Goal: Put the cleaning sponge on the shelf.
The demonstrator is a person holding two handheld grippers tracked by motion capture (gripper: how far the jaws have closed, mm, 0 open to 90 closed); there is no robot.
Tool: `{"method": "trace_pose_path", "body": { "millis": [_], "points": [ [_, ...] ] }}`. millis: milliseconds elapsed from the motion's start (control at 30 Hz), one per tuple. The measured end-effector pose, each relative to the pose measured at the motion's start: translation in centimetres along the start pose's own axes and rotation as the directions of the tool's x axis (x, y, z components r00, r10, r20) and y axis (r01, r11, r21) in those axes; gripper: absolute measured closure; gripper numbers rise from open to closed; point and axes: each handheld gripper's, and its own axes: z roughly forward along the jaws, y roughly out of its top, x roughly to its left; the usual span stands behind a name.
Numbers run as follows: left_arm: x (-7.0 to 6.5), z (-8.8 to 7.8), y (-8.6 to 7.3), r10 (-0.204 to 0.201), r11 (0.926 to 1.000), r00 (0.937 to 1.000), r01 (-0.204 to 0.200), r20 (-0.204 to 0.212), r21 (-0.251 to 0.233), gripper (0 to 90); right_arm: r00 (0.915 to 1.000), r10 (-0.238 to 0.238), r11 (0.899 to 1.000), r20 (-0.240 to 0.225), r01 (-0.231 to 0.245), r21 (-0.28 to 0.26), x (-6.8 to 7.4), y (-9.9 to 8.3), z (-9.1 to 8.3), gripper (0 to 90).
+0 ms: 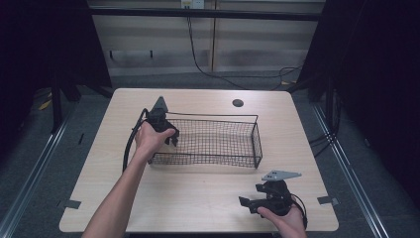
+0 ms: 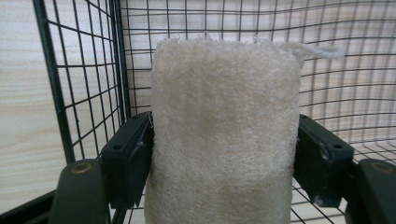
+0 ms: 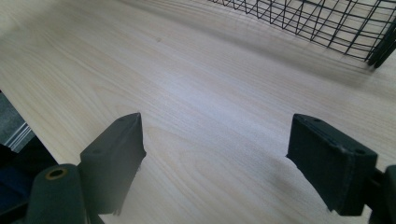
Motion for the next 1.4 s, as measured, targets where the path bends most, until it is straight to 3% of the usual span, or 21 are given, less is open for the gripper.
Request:
{"method": "trace_pose_path", "body": {
  "millis": [100, 333, 767, 933, 1100, 1400],
  "points": [
    [-0.3, 0.3, -0.1, -0.018, 0.9998, 0.9998, 0.018, -0.002, -0.004, 28.8, 1.0000, -0.001, 1.000, -0.003, 0.001, 0.000, 0.0, 0.0, 0.0, 18.1],
    [-0.6, 1.0, -0.1, -0.001, 0.9996, 0.9998, 0.001, -0.022, 0.029, 28.8, 1.0000, 0.000, 1.000, -0.007, 0.000, 0.001, 0.0, 0.0, 0.0, 18.1],
    [-0.4, 1.7, 0.0, -0.028, 0.9994, 0.9977, 0.029, -0.061, 0.017, 28.6, 1.0000, 0.000, 1.000, -0.006, 0.000, 0.008, 0.1, 0.0, 0.1, 18.1],
    [-0.6, 2.0, -0.1, -0.044, 0.9989, 0.9973, 0.045, -0.059, 0.009, 28.4, 0.9999, -0.001, 1.000, -0.011, 0.001, 0.011, 0.2, 0.0, 0.2, 18.1],
    [-0.7, 2.1, -0.1, -0.026, 0.9989, 0.9991, 0.027, -0.033, 0.038, 27.4, 0.9999, -0.001, 1.000, -0.013, 0.001, 0.010, 0.2, 0.0, 0.2, 18.1],
    [-0.7, 2.1, -0.2, -0.042, 0.9988, 0.9989, 0.043, -0.021, 0.023, 25.2, 0.9999, -0.001, 1.000, -0.012, 0.001, 0.009, 0.2, 0.0, 0.2, 18.1]
  ]
}}
